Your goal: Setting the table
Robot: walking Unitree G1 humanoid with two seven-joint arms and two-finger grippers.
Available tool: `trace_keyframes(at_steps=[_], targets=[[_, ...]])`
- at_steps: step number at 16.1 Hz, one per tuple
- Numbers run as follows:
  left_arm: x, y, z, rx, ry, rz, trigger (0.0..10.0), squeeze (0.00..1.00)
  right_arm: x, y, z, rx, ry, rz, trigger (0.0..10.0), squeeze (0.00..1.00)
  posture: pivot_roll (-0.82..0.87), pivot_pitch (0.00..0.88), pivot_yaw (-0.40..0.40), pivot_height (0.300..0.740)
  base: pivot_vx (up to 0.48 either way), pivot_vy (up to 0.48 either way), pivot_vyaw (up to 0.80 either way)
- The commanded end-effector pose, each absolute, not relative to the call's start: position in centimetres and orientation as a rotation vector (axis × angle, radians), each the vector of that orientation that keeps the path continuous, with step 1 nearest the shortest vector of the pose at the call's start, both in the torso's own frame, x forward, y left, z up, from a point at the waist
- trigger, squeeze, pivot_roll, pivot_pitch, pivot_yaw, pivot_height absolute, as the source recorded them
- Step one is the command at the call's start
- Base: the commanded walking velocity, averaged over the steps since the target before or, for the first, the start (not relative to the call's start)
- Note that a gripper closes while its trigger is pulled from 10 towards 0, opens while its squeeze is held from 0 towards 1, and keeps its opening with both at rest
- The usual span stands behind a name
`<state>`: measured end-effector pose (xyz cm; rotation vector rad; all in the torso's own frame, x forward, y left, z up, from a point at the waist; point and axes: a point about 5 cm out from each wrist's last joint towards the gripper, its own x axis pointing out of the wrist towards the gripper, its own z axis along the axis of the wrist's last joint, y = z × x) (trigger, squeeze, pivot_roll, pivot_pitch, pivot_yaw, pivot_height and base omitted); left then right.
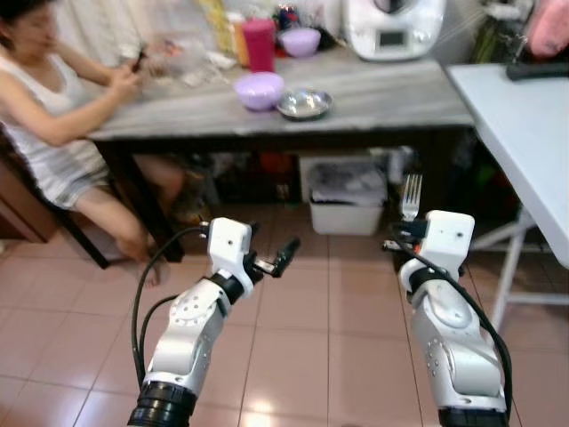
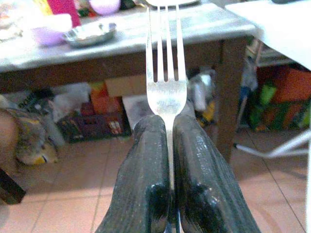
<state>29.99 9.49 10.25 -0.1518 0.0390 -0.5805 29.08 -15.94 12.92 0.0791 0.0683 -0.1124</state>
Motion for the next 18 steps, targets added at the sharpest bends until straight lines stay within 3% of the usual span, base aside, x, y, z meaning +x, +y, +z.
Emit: trace_keyframes(at_steps=[1,5,14,18], targets=[[30.17,10.65,10.58,-0.135,0.027,-0.556,10.0,0.00,29.22,-14.84,13.61,0.092,0.042,-0.080,10.0,0.00,-0.31,0.000,0.107,0.740,0.390,0.000,0.00],[30.19,10.42,10.58,-0.135,0.028,-0.563,10.0,0.00,29.26,-14.94,13.65,0.094,0.040,-0.083,10.0,0.00,-0.31,0.000,0.108,0.740,0.391,0.000,0.00],[30.18,10.23,10.53,-0.128,0.033,-0.577,10.0,0.00,29.43,-14.80,13.61,0.098,0.041,-0.081,10.0,0.00,-0.31,0.000,0.110,0.740,0.390,0.000,-0.60],[30.17,10.18,10.53,-0.126,0.034,-0.581,10.0,0.00,29.51,-14.70,13.59,0.100,0.041,-0.078,10.0,0.00,-0.31,0.000,0.111,0.740,0.390,0.000,0.00]])
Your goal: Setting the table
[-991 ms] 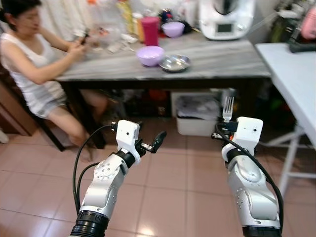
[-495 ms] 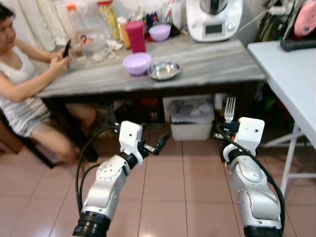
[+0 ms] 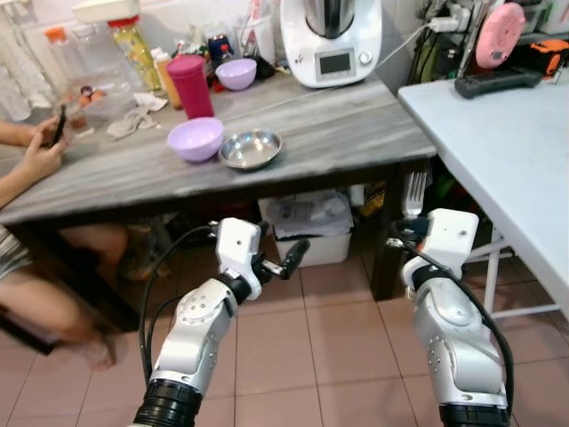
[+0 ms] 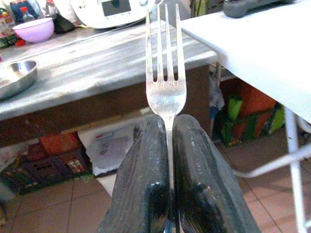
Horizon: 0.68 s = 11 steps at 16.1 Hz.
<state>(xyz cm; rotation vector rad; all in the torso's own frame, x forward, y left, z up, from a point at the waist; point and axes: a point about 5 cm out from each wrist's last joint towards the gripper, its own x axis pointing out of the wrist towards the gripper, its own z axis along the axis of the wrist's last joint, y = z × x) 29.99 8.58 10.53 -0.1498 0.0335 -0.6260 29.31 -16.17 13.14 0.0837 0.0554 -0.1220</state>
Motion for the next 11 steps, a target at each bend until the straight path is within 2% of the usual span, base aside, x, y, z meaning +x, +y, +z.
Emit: trace_keyframes(at_steps=[1,10,11], targets=[[30.15,10.19,10.53,-0.125,0.034,-0.581,10.0,0.00,29.48,-14.67,13.59,0.099,0.040,-0.078,10.0,0.00,-0.31,0.000,0.111,0.740,0.390,0.000,0.00],[30.12,10.11,10.53,-0.123,0.034,-0.581,10.0,0.00,29.37,-14.56,13.63,0.072,0.032,-0.067,10.0,0.00,-0.31,0.000,0.114,0.740,0.387,0.000,0.00],[30.09,10.09,10.50,-0.122,0.035,-0.582,10.0,0.00,29.36,-14.57,13.61,0.072,0.033,-0.068,10.0,0.00,-0.31,0.000,0.115,0.740,0.386,0.000,0.44]])
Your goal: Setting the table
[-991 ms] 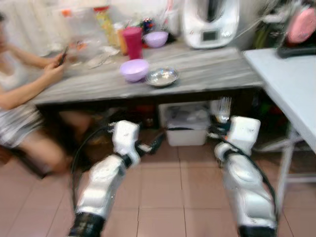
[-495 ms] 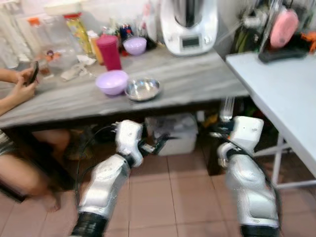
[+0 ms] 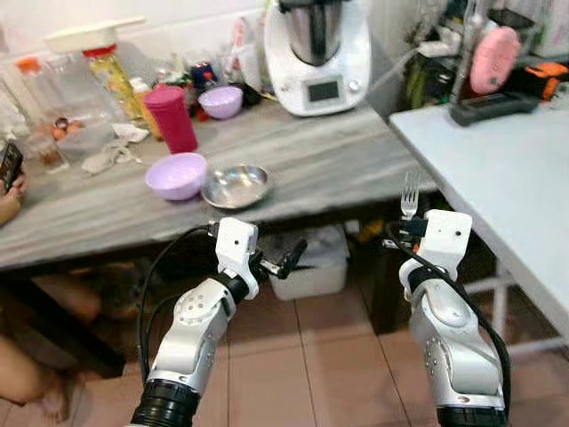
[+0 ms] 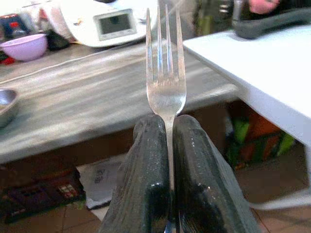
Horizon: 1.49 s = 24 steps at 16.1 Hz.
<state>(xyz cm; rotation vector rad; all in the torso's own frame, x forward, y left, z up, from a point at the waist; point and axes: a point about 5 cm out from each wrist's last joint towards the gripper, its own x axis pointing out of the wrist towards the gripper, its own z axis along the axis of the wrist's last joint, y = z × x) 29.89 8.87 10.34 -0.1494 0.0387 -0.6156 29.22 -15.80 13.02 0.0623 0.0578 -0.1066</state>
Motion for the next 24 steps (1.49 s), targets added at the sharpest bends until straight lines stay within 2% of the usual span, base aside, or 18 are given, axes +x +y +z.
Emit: trace_keyframes(at_steps=[1,18,24], targets=[[30.1,10.1,10.5,-0.122,0.035,-0.583,10.0,0.00,29.3,-14.6,13.6,0.073,0.033,-0.069,10.0,0.00,-0.31,0.000,0.115,0.740,0.382,0.000,0.43],[29.9,10.7,10.4,-0.117,0.037,-0.564,10.0,0.00,29.3,-14.5,13.6,0.089,0.031,-0.057,10.0,0.00,-0.31,0.000,0.114,0.740,0.367,0.000,0.03],[28.5,12.2,10.5,-0.076,0.012,-0.572,10.0,0.00,29.1,-14.6,13.3,0.099,0.036,-0.058,10.0,0.00,-0.30,0.000,0.115,0.740,0.000,0.000,0.00]])
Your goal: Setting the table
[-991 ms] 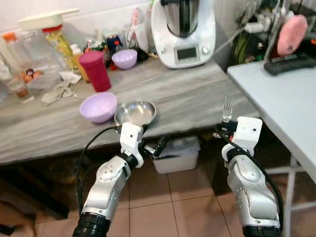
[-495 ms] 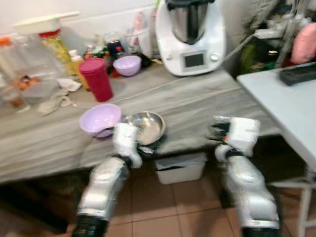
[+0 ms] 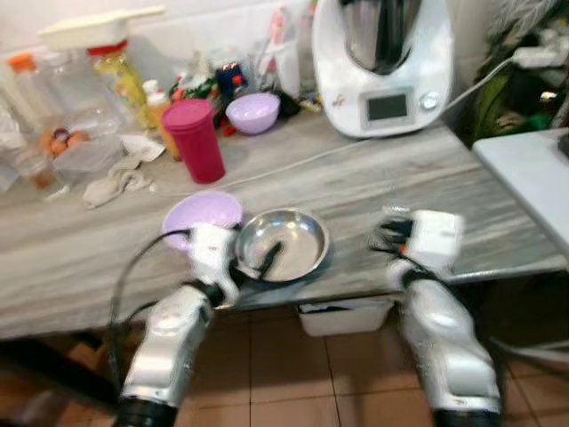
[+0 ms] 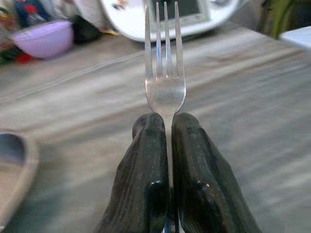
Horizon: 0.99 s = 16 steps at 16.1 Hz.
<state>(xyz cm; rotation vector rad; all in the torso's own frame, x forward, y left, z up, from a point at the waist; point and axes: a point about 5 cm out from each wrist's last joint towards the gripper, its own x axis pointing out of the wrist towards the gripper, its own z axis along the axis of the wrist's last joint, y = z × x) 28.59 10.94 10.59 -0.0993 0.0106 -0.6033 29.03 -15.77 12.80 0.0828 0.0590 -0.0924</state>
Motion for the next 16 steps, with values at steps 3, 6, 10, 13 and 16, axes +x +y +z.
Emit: trace_keyframes(at_steps=[3,6,10,13,16], targets=[[27.6,12.8,10.1,-0.039,0.024,-0.585,10.0,0.00,29.2,-14.4,13.2,0.105,0.046,-0.047,10.0,0.00,-0.28,0.000,0.111,0.740,0.000,0.000,0.00],[26.3,13.6,9.6,-0.010,0.052,-0.648,10.0,0.00,30.4,-15.4,13.4,0.141,0.072,-0.041,10.0,0.00,-0.28,0.000,0.109,0.740,0.000,0.000,0.00],[25.9,13.7,9.6,-0.003,0.061,-0.709,10.0,0.00,31.1,-17.1,13.3,0.168,0.101,-0.093,10.0,0.00,-0.27,0.000,0.109,0.740,0.000,0.000,0.00],[25.7,13.8,9.5,-0.005,0.084,-0.748,10.0,0.00,31.9,-18.1,12.8,0.218,0.145,-0.117,10.0,0.00,-0.27,0.000,0.113,0.740,0.000,0.000,0.00],[25.6,13.7,9.5,-0.001,0.092,-0.766,10.0,0.00,33.2,-17.8,12.9,0.239,0.160,-0.096,10.0,0.00,-0.27,0.000,0.118,0.740,0.000,0.000,0.00]])
